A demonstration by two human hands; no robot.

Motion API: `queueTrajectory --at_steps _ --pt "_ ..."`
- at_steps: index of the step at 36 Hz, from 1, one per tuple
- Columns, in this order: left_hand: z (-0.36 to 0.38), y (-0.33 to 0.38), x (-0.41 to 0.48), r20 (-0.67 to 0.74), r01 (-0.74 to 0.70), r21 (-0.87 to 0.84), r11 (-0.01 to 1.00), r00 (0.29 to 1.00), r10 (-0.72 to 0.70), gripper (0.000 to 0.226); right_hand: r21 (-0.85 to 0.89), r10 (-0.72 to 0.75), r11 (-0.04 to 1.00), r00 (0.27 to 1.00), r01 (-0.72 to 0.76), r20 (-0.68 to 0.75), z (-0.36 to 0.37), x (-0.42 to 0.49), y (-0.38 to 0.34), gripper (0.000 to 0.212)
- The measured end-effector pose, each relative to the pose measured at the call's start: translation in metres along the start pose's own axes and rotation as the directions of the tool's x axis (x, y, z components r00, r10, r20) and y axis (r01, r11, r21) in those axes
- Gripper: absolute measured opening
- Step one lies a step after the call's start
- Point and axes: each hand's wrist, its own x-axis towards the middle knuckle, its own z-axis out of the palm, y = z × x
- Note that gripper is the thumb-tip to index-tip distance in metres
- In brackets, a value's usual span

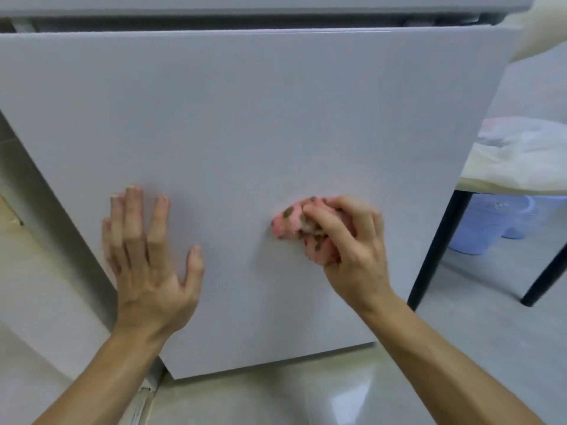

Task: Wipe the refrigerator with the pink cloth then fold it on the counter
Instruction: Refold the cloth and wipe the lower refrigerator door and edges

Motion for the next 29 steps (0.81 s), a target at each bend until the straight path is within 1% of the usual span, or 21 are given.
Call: queueTrajectory --at_steps 2,5,7,9,11,12,13,15,16,17,18,21,23,24,25,26,27,28,29 --pt "0.005 0.010 0.003 0.025 -0.004 0.008 1.000 1.000 0.003 0.076 0.005 0.087 0.996 0.993 -0.087 -0.075 -0.010 0.037 0.003 0.039" --pt "0.012 0.021 0.006 0.051 -0.012 0.022 1.000 0.999 0.010 0.079 0.040 0.157 0.987 0.976 -0.153 -0.150 -0.018 0.063 0.002 0.040" --pt "0.016 0.026 0.007 0.055 -0.011 0.036 0.999 0.998 0.009 0.080 0.049 0.167 0.986 0.974 -0.161 -0.154 -0.015 0.058 0.000 0.040" --pt "0.019 0.027 0.008 0.046 -0.002 0.052 0.999 0.999 0.000 0.081 0.039 0.115 0.993 0.986 -0.111 -0.123 -0.007 0.034 0.003 0.038" --pt "0.021 0.029 0.008 0.023 0.003 0.064 0.998 1.000 -0.004 0.083 0.023 -0.024 0.999 0.999 0.025 -0.036 0.000 -0.006 0.016 0.034" --pt "0.022 0.029 0.008 0.012 0.005 0.070 0.998 1.000 -0.005 0.083 0.015 -0.111 0.994 0.993 0.111 0.034 0.001 -0.029 0.025 0.034" --pt "0.022 0.030 0.008 0.006 0.007 0.073 0.997 1.000 -0.007 0.084 0.011 -0.199 0.980 0.972 0.199 0.124 -0.001 -0.052 0.037 0.036" --pt "0.022 0.032 0.008 0.003 0.014 0.074 0.997 1.000 -0.015 0.084 0.000 -0.338 0.934 0.885 0.356 0.321 -0.013 -0.087 0.060 0.044" --pt "0.022 0.033 0.008 0.002 0.018 0.075 0.997 1.000 -0.019 0.084 -0.010 -0.366 0.917 0.849 0.399 0.381 -0.020 -0.096 0.071 0.046" --pt "0.021 0.033 0.008 -0.002 0.021 0.076 0.997 1.000 -0.021 0.084 -0.016 -0.369 0.911 0.833 0.411 0.412 -0.028 -0.098 0.079 0.047" --pt "0.021 0.034 0.009 -0.010 0.020 0.079 0.997 1.000 -0.019 0.084 -0.038 -0.350 0.916 0.841 0.400 0.412 -0.035 -0.095 0.085 0.045" --pt "0.020 0.039 0.009 -0.031 -0.008 0.086 0.996 0.999 0.011 0.079 -0.059 -0.201 0.971 0.919 0.234 0.339 -0.052 -0.053 0.086 0.034" --pt "0.019 0.043 0.010 -0.029 -0.008 0.074 0.997 1.000 0.010 0.077 -0.048 -0.133 0.987 0.945 0.154 0.299 -0.062 -0.010 0.087 0.043" --pt "0.019 0.045 0.011 -0.022 0.002 0.061 0.998 1.000 -0.001 0.078 -0.081 -0.088 0.991 0.972 0.108 0.219 -0.066 0.016 0.086 0.045" --pt "0.019 0.047 0.011 -0.009 0.016 0.050 0.999 1.000 -0.015 0.079 -0.090 -0.031 0.995 0.995 0.040 0.091 -0.071 0.042 0.087 0.043" --pt "0.019 0.049 0.010 0.007 0.031 0.045 0.999 0.999 -0.032 0.080 -0.076 0.020 0.997 0.998 -0.024 -0.056 -0.074 0.066 0.090 0.042" --pt "0.019 0.050 0.010 0.022 0.044 0.043 0.998 0.999 -0.045 0.082 -0.054 0.078 0.995 0.981 -0.089 -0.178 -0.075 0.087 0.092 0.042" --pt "0.019 0.050 0.009 0.034 0.050 0.043 0.998 0.998 -0.052 0.082 -0.019 0.127 0.990 0.957 -0.136 -0.261 -0.076 0.105 0.095 0.044" --pt "0.020 0.050 0.009 0.040 0.052 0.044 0.998 0.998 -0.054 0.083 0.012 0.169 0.985 0.936 -0.174 -0.309 -0.076 0.118 0.095 0.048"
